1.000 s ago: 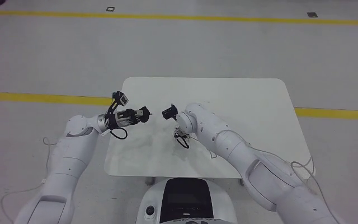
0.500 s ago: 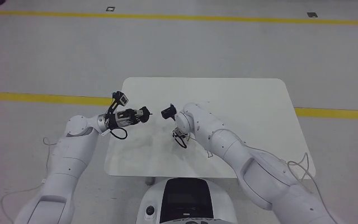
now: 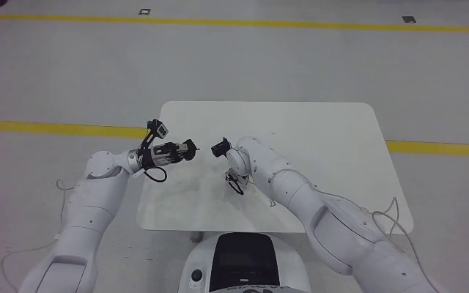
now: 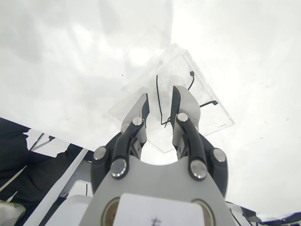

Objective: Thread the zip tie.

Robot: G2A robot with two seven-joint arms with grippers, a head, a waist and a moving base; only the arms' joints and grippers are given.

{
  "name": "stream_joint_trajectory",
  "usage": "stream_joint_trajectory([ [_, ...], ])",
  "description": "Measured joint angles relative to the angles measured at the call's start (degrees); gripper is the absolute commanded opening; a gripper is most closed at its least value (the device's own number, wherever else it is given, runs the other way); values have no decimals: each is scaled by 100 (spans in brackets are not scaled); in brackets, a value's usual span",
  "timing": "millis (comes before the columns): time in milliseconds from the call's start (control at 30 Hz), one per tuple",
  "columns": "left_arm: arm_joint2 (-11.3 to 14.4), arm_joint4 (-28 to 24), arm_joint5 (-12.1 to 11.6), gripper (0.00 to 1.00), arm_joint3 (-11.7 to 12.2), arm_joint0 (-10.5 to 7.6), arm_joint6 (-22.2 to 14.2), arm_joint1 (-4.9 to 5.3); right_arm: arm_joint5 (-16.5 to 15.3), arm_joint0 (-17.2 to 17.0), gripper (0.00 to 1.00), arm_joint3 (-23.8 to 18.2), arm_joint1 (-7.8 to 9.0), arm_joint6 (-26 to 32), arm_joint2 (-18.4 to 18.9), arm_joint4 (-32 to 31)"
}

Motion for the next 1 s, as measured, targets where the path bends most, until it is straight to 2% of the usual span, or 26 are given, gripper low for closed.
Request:
stream_joint_trajectory([
  [533, 0, 0, 0, 0, 0, 0, 0, 0, 200, 42, 20, 430, -254, -134, -64, -211],
  [667, 0, 0, 0, 0, 0, 0, 0, 0, 201, 54, 14, 557, -317, -140, -66, -229],
  [800, 0, 0, 0, 0, 0, 0, 0, 0, 170, 80, 1, 693, -377, -166, -49, -223],
  [1000, 0, 0, 0, 0, 0, 0, 0, 0, 157, 126, 0, 819, -454, -210, -19, -225],
])
